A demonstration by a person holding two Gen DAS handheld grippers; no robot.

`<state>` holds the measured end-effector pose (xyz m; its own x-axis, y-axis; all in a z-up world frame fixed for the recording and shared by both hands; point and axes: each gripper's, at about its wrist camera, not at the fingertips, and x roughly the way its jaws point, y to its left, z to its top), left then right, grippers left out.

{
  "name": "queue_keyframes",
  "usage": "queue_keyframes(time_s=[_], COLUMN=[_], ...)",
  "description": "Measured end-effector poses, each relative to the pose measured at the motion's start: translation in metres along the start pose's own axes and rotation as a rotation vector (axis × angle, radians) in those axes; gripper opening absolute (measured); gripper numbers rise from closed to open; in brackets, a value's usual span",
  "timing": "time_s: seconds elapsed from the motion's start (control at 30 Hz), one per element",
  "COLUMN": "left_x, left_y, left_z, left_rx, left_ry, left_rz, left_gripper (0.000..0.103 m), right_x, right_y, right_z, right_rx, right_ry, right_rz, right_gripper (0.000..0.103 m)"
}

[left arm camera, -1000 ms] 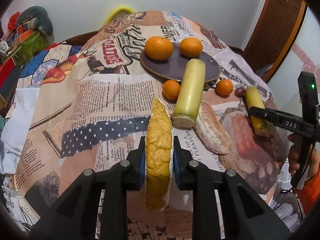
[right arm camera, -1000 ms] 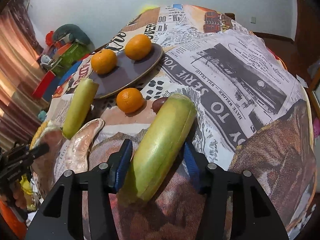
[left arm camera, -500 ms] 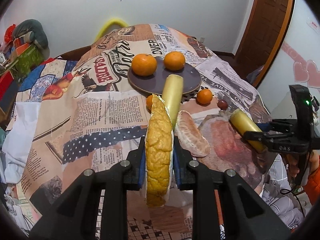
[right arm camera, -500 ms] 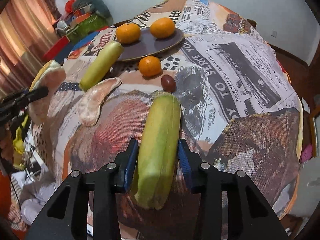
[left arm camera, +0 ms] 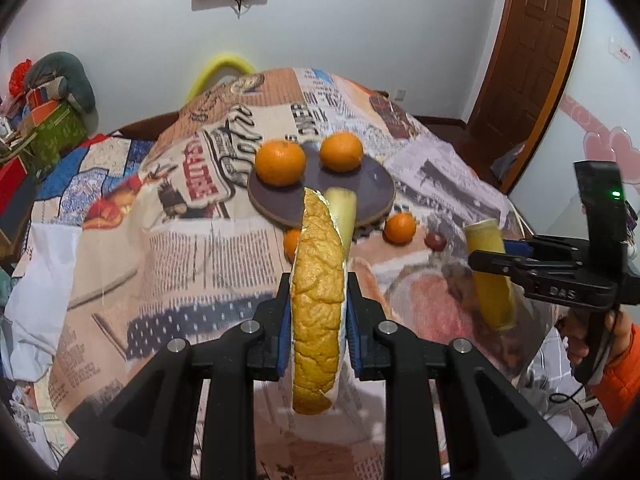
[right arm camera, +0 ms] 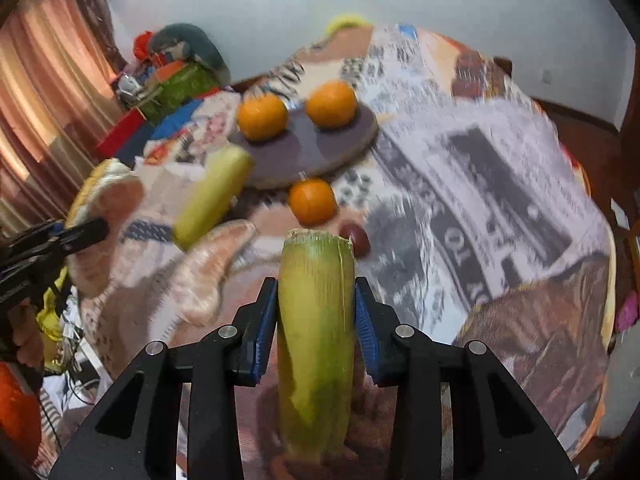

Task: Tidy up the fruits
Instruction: 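Lower the pomelo wedge and corn cob onto the grey plate and open both tools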

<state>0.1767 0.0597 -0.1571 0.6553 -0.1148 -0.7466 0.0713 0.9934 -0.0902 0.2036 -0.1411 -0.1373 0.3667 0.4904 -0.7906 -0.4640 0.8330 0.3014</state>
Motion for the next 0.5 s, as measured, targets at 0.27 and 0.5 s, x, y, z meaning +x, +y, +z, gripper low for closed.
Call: queue_keyframes(time_s=[0.27, 0.5], left_x=[0.0, 0.01], left_y=[0.002, 0.004], left_z=[0.036, 0.06], left_rx=[-0.015, -0.025], left_ry=[-0.07, -0.098], left_rz=[0.008, 0.0], left_gripper=[0.023, 0.022], right_x=[-0.023, -0.022], right_y=[0.019, 0.025], right_z=[0.035, 0.062], right_rx=[-0.045, -0.065], right_ry=[-0.125, -0.174], right_rz=[0.025, 0.039], right_gripper=[0.034, 0.034])
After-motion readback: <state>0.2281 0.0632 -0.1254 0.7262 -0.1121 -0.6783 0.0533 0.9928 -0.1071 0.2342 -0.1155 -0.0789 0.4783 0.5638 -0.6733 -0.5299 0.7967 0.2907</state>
